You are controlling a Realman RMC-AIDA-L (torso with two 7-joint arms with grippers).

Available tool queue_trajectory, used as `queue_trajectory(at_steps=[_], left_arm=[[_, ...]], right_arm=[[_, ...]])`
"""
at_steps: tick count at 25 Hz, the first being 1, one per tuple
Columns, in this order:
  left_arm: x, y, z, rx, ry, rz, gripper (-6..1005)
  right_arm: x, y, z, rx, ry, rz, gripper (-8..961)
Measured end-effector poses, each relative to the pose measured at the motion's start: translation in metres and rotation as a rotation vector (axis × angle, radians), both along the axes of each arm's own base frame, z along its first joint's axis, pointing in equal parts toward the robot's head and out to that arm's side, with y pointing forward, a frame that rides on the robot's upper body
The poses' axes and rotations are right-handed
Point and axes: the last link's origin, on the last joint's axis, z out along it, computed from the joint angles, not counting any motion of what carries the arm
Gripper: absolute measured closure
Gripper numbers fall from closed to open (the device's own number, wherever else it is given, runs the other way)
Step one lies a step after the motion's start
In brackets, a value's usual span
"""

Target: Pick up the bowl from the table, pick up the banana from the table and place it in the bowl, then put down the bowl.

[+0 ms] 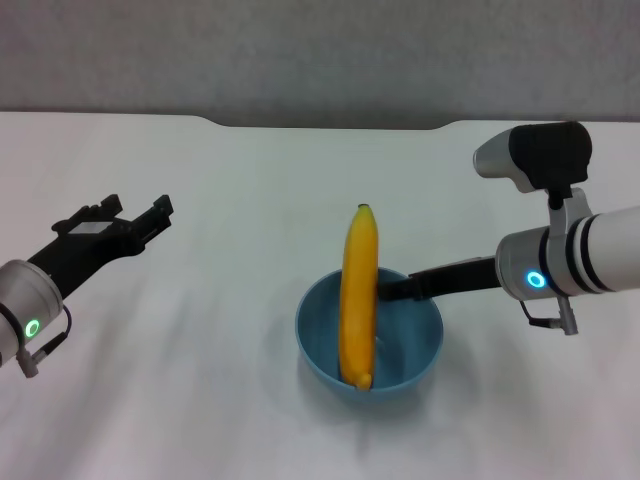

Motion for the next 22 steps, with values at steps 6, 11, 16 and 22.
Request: queue_trajectory(at_steps=[6,11,16,22], left_arm=[[-0.005,-0.003,0.002,0.004,0.001,0.012,222],[-0.010,-0.006,0.008,0.025,-0.006,0.024,223],[-0.016,-0.011,0.015,0.046,-0.023,0.016,223],[-0.035,-0.016,0.024,0.079,-0.033,0.071,223]], right_arm=[[0.011,-0.008,0.004,-0.012,-0.037,0.022,223],[0.009,-0.013,0.014,0.033,-0.039,0.091,59],[0.006,-0.022,0.035,0.163,-0.030,0.191,60],[0.000,-0.036,0.041,0.319,-0.084,0.348,60]])
